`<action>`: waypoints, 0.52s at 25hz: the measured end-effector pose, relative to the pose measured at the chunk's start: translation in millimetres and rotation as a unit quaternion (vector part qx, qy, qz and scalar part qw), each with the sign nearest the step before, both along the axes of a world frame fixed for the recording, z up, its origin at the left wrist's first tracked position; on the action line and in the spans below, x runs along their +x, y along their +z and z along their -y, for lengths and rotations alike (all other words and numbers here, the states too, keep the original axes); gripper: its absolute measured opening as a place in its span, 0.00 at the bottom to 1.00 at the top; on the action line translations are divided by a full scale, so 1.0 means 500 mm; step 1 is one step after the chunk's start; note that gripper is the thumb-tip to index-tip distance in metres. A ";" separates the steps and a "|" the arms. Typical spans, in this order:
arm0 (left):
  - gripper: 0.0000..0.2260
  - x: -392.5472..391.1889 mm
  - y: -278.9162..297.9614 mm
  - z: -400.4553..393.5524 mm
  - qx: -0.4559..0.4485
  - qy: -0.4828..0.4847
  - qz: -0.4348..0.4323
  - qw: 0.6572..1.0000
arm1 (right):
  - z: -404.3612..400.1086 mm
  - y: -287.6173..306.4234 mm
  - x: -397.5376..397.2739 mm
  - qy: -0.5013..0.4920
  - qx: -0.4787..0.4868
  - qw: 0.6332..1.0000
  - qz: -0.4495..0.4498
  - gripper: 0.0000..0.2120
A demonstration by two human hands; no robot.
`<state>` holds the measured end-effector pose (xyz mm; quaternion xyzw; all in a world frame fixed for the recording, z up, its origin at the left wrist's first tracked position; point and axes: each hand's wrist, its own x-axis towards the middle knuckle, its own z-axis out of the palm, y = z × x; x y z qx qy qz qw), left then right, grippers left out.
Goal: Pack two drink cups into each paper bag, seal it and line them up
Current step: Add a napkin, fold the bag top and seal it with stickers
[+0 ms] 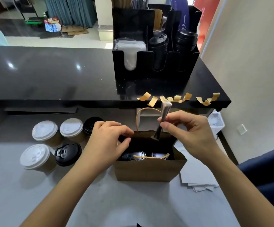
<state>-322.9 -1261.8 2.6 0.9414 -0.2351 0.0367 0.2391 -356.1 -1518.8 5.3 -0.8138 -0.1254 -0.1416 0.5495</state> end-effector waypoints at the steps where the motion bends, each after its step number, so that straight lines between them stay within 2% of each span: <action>1: 0.10 -0.004 -0.007 -0.001 0.026 0.003 0.010 1.000 | -0.005 -0.006 -0.002 0.008 -0.011 1.000 -0.003 0.09; 5: 0.23 -0.020 -0.034 -0.005 0.137 0.003 0.005 0.991 | -0.037 -0.036 -0.001 0.037 -0.100 0.994 0.019 0.08; 8: 0.37 -0.020 -0.049 -0.015 0.148 0.002 -0.031 0.988 | -0.055 -0.053 0.007 0.038 -0.205 0.978 0.019 0.08; 9: 0.41 -0.020 -0.054 -0.018 0.136 0.000 -0.044 0.990 | -0.059 -0.057 0.010 0.033 -0.266 0.963 0.040 0.07; 11: 0.48 -0.022 -0.061 -0.023 0.105 -0.007 -0.063 0.992 | -0.070 -0.066 0.023 0.034 -0.405 0.909 0.088 0.06; 13: 0.52 -0.023 -0.067 -0.027 0.072 -0.014 -0.082 0.994 | -0.084 -0.081 0.038 0.049 -0.511 0.857 0.055 0.07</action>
